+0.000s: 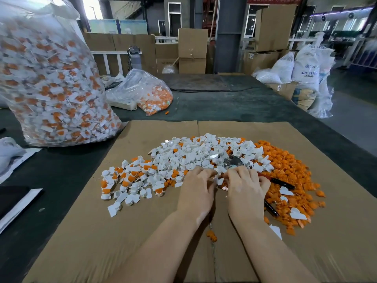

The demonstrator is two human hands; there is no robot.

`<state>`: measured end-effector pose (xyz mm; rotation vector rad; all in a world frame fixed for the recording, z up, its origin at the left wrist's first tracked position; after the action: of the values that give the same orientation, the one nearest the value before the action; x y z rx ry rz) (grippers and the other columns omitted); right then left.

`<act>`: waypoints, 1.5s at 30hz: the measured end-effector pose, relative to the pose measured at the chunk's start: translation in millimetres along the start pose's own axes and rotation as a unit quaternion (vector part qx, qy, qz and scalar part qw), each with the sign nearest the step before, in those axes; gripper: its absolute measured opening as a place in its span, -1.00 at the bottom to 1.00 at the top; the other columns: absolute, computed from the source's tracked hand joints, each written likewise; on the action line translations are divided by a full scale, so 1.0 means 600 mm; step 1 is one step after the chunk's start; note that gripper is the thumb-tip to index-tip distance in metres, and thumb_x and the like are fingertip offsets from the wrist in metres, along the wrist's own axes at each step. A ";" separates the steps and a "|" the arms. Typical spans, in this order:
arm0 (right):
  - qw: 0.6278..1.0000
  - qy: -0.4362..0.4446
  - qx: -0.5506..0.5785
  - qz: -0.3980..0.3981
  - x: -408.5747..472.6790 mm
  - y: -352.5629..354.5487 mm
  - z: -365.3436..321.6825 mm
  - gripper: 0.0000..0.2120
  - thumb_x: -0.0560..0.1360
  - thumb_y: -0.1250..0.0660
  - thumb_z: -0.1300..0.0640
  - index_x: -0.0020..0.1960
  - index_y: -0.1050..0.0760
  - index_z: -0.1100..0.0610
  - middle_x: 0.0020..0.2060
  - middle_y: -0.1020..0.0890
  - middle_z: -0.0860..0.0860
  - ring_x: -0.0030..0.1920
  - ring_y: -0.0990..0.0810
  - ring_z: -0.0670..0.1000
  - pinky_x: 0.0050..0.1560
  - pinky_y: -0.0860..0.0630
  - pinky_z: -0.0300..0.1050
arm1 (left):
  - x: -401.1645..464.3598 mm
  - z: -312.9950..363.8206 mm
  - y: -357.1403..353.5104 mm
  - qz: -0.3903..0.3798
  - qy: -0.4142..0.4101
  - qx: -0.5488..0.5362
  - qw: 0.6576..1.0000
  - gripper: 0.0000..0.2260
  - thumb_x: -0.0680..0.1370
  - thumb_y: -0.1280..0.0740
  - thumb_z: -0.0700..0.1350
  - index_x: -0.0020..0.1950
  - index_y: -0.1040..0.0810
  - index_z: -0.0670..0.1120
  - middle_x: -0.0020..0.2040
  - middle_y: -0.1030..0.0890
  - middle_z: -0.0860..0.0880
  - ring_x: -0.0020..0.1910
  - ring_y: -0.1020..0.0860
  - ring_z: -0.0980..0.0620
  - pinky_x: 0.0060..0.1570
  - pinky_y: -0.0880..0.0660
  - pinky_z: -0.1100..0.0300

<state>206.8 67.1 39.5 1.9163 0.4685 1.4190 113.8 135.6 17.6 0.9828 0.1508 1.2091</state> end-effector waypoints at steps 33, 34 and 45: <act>0.988 0.062 0.142 0.000 -0.004 0.016 -0.017 -0.88 0.32 -0.52 0.26 -0.23 -0.59 0.19 -0.42 -0.60 0.04 -0.36 -0.54 0.10 -0.27 -0.47 0.01 | -0.010 -0.047 0.004 -0.018 0.110 -0.170 0.979 -0.75 0.61 -0.21 -0.15 0.19 -0.55 0.12 -0.08 -0.41 0.14 -0.12 -0.41 0.28 -0.14 -0.25 0.65; 0.984 0.061 0.165 -0.002 -0.005 0.016 -0.017 -0.89 0.32 -0.51 0.30 -0.19 -0.61 0.20 -0.38 -0.63 0.06 -0.34 -0.57 0.11 -0.26 -0.49 0.03 | -0.011 -0.048 0.002 -0.022 0.117 -0.188 0.975 -0.77 0.61 -0.21 -0.15 0.13 -0.55 0.14 -0.06 -0.44 0.10 -0.13 -0.46 0.25 -0.14 -0.31 0.60; 0.976 0.028 0.208 -0.052 -0.004 0.005 -0.011 -0.85 0.41 -0.46 0.19 -0.28 -0.53 0.16 -0.44 -0.54 -0.01 -0.37 -0.50 0.06 -0.16 -0.34 -0.05 | -0.021 -0.055 -0.009 -0.027 0.146 -0.318 0.936 -0.78 0.54 -0.30 -0.27 -0.06 -0.51 0.08 -0.29 -0.58 -0.04 -0.33 -0.59 0.14 -0.29 -0.48 0.35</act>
<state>199.7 65.4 41.4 2.1409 0.9416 1.3881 93.4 143.4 -10.7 0.2303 0.0116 1.2339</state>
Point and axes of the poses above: each hand's wrist, its own x-axis towards the middle knuckle, its own y-axis out of the back of the hand, z = x × y, the point moved 10 cm from there along x, towards the middle knuckle
